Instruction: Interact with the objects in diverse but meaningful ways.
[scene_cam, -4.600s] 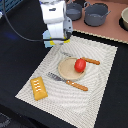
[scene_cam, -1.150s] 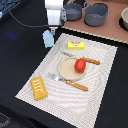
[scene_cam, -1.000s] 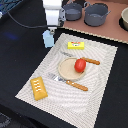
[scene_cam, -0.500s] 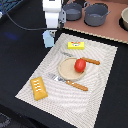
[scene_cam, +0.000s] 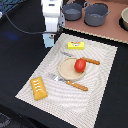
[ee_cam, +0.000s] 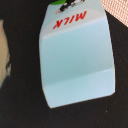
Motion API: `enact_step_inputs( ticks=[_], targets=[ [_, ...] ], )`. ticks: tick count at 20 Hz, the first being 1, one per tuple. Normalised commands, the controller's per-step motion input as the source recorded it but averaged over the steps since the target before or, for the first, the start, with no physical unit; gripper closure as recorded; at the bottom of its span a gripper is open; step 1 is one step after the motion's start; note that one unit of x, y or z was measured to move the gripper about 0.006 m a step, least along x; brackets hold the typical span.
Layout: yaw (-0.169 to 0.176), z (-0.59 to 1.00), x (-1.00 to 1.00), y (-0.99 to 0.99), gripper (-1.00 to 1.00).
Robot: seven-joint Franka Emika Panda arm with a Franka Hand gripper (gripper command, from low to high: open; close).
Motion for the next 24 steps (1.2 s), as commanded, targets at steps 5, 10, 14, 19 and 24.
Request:
enact_step_inputs(
  ticks=[5, 10, 14, 19, 24],
  targets=[
    [0.0, -0.34, -0.33, -0.15, -1.0],
    [0.0, -0.37, -0.32, -0.12, 1.0],
    [0.001, -0.36, -0.37, -0.15, 1.0],
    [0.0, -0.3, -0.39, -0.22, 1.0],
    [-0.001, 0.36, -0.15, -0.33, 1.0]
  ],
)
